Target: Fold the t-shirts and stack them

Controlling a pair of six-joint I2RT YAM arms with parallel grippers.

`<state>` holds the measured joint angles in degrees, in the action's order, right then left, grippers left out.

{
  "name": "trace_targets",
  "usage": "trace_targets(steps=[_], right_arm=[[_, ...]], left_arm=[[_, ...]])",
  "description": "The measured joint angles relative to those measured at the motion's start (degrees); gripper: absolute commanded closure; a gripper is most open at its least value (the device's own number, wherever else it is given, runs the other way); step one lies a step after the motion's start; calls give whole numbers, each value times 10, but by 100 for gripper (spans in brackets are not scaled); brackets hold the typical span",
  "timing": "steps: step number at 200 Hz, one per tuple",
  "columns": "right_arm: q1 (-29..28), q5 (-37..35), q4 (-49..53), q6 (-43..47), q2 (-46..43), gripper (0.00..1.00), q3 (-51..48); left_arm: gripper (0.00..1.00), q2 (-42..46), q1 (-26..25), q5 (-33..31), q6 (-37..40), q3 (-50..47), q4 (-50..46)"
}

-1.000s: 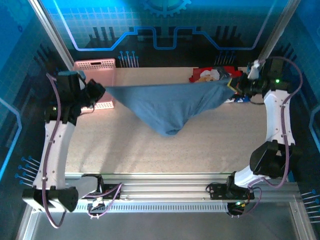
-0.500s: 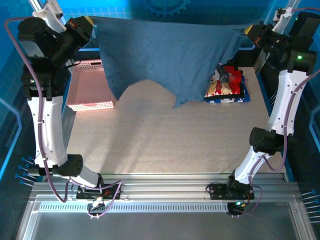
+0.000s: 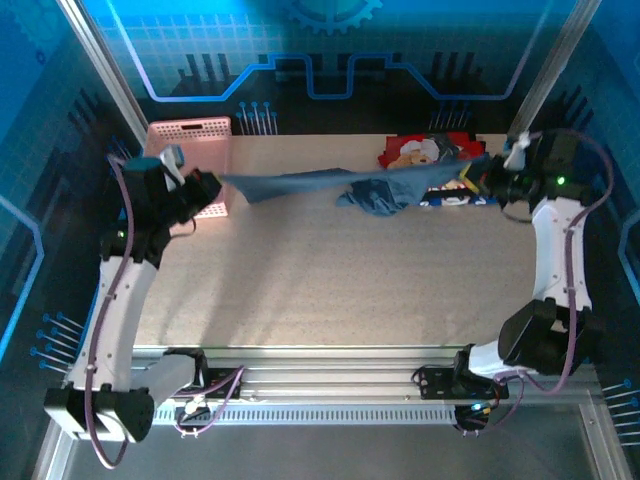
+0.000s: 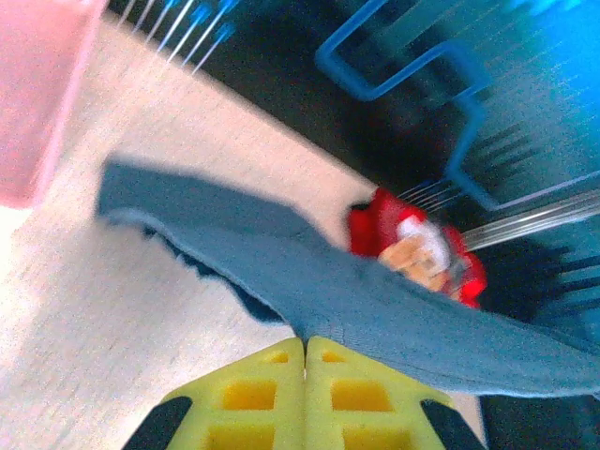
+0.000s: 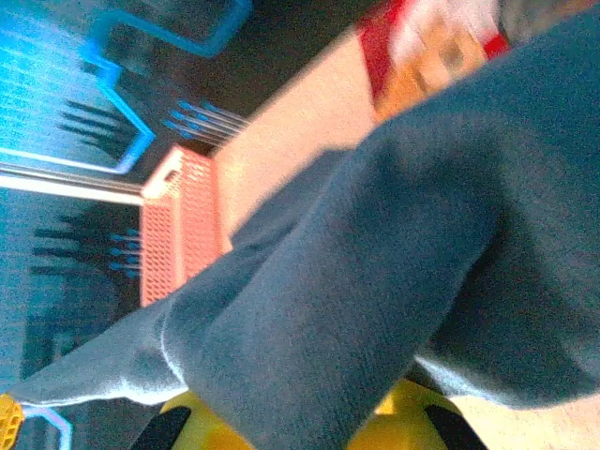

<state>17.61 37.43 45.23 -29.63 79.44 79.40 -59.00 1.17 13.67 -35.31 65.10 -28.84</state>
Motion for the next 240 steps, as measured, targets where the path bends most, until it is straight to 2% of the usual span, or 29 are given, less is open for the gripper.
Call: trace_targets(steps=[27, 53, 66, 81, 90, 97, 117, 139, 157, 172, 203, 240], right_arm=[[-42, -34, 3, 1, -62, 95, -194], [-99, -67, -13, -16, -83, 90, -326], [-122, -77, -17, -33, -85, 77, -374], [-143, -85, -19, -43, -85, 67, -406], [-151, -88, -18, -47, -85, 53, -413], [-154, -88, -16, -50, -86, 46, -414], [-155, -90, -1, -47, -105, 35, -413], [-139, -106, 43, -37, -137, 35, -388], [-89, -127, 68, -24, -152, 35, -356], [-49, -151, 77, -14, -150, 36, -341], [-6, -161, 89, 8, -124, 40, -339], [0, -177, 90, 20, -111, 41, -345]], left_arm=[[100, 84, -9, -30, -35, -143, -10], [100, 127, -23, -59, -67, -250, -19], [100, 134, -25, -74, -83, -294, -28], [100, 134, -25, -88, -95, -320, -41], [100, 134, -25, -96, -99, -327, -47], [100, 134, -25, -103, -99, -328, -52], [100, 137, -25, -119, -99, -328, -56], [100, 142, -25, -129, -101, -332, -59], [100, 148, -25, -137, -104, -337, -67], [100, 151, -25, -143, -109, -338, -73], [100, 155, -25, -144, -111, -338, -76], [100, 168, -25, -141, -113, -346, -73]])
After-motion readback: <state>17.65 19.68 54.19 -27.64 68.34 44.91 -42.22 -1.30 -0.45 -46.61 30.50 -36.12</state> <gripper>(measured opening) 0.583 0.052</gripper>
